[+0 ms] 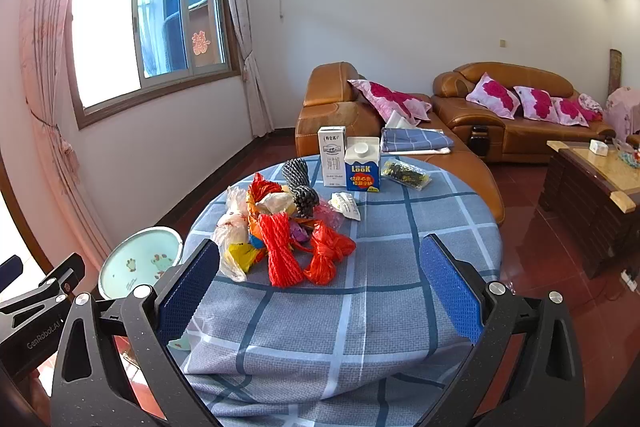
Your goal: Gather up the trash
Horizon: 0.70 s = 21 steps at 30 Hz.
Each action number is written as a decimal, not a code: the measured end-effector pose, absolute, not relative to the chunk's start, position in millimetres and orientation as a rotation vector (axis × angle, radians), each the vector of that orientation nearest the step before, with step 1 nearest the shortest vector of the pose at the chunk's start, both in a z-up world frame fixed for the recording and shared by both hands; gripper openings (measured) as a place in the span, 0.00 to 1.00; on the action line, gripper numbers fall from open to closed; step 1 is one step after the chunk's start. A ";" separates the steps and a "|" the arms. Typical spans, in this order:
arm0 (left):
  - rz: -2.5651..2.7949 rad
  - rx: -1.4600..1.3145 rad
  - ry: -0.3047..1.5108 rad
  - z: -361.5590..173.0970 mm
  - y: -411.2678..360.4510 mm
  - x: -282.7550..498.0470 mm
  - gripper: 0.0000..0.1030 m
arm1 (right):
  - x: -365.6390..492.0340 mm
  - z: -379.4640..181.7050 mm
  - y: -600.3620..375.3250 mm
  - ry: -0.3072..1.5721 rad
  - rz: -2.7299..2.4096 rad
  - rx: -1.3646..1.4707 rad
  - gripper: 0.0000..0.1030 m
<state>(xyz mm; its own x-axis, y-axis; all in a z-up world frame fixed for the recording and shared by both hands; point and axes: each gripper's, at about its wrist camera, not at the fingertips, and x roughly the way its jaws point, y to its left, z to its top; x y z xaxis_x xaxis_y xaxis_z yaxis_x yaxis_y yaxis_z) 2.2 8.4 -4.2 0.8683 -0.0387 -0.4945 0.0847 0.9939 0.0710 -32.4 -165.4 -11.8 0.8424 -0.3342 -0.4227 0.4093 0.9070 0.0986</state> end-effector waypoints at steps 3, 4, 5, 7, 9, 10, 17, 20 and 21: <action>-0.063 0.095 0.515 -3.2 5.9 2.4 0.94 | -33.5 -10.3 -165.4 0.410 -0.396 0.187 0.96; -0.063 0.095 0.516 -2.8 5.9 2.1 0.94 | -34.3 -9.0 -164.2 0.408 -0.396 0.186 0.96; -0.062 0.094 0.516 -2.3 5.9 1.8 0.94 | -34.2 -8.7 -164.0 0.408 -0.397 0.186 0.96; -0.062 0.093 0.518 -2.2 5.9 2.5 0.94 | -34.2 -8.6 -164.6 0.408 -0.398 0.187 0.96; -0.061 0.091 0.520 -2.6 6.3 3.2 0.94 | -34.2 -9.1 -164.3 0.407 -0.397 0.187 0.96; -0.062 0.091 0.521 -2.3 6.2 3.0 0.94 | -34.3 -9.0 -164.1 0.407 -0.398 0.188 0.96; -0.065 0.095 0.514 -3.6 6.0 2.7 0.94 | -33.6 -8.4 -163.7 0.410 -0.400 0.185 0.96; -0.063 0.095 0.515 -3.6 6.4 2.8 0.94 | -33.9 -8.7 -164.2 0.408 -0.399 0.188 0.96; -0.062 0.096 0.515 -3.7 6.3 2.7 0.94 | -33.8 -8.9 -163.9 0.408 -0.400 0.186 0.96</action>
<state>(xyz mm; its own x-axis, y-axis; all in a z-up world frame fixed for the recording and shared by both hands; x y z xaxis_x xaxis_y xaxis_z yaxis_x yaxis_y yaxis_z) 2.7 6.3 -3.7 0.8687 -0.0351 -0.4940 0.0831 0.9937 0.0756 -33.8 -163.9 -8.9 0.8416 -0.3393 -0.4202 0.4130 0.9057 0.0958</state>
